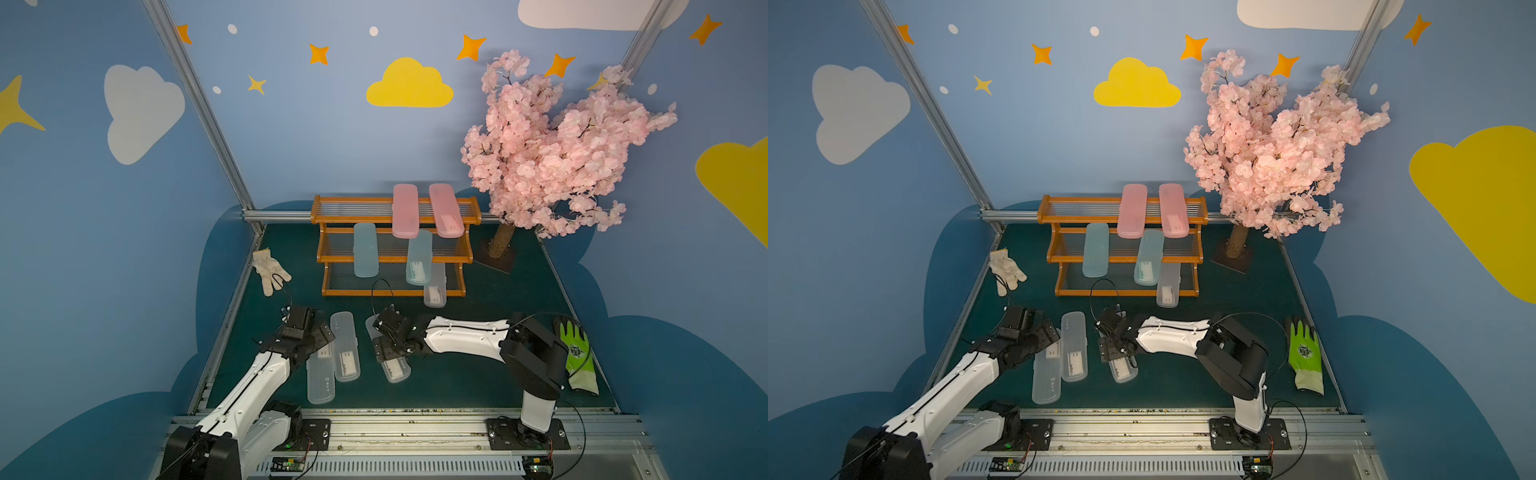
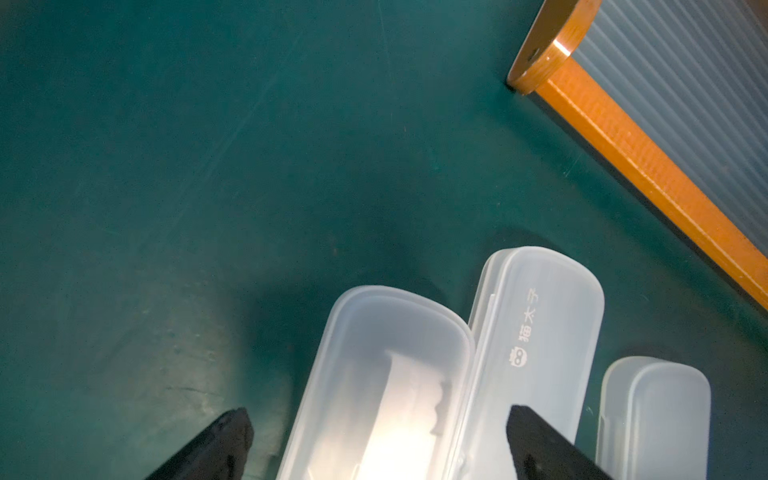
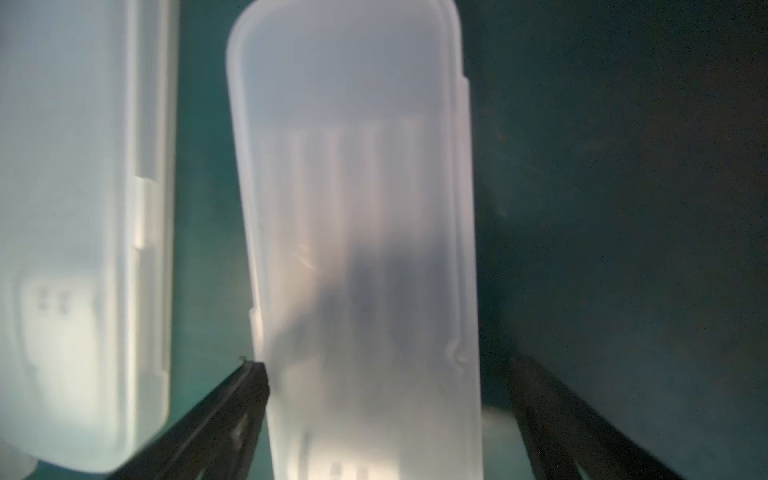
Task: Place the pencil cases on the shelf according to color
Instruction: Pick up the pencil case from the center of the board.
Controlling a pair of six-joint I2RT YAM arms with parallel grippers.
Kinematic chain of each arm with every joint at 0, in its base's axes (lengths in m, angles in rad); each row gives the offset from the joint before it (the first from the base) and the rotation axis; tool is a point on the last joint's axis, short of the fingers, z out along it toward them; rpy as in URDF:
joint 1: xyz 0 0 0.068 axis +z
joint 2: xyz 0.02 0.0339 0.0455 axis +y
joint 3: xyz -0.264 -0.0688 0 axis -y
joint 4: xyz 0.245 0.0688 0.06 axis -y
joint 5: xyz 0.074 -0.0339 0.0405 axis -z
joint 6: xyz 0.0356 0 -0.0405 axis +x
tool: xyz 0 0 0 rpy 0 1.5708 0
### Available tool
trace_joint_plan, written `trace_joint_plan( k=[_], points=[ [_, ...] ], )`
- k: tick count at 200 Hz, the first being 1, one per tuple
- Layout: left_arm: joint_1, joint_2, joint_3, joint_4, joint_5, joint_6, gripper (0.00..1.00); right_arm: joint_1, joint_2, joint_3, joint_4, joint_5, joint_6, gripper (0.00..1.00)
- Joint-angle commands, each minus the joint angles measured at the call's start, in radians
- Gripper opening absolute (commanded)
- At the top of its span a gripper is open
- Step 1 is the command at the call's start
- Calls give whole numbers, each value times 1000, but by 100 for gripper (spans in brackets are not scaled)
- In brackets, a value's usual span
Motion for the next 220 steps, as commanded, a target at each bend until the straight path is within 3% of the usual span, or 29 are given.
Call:
trace_joint_plan(
  k=[1,36,73,190,220],
  points=[
    [-7,8,27,0,11,-5,100,-1,-57,-90,-118,63,-48,97],
    [-11,7,25,-3,7,-5,100,20,-229,-218,-32,27,-107,99],
    [-13,8,22,0,7,0,100,37,-319,-325,-5,-4,-130,99],
    [-30,7,25,10,11,-7,100,112,-354,-499,31,30,-134,98],
    [-39,4,36,0,7,-4,100,154,-335,-509,36,79,-85,90]
  ],
)
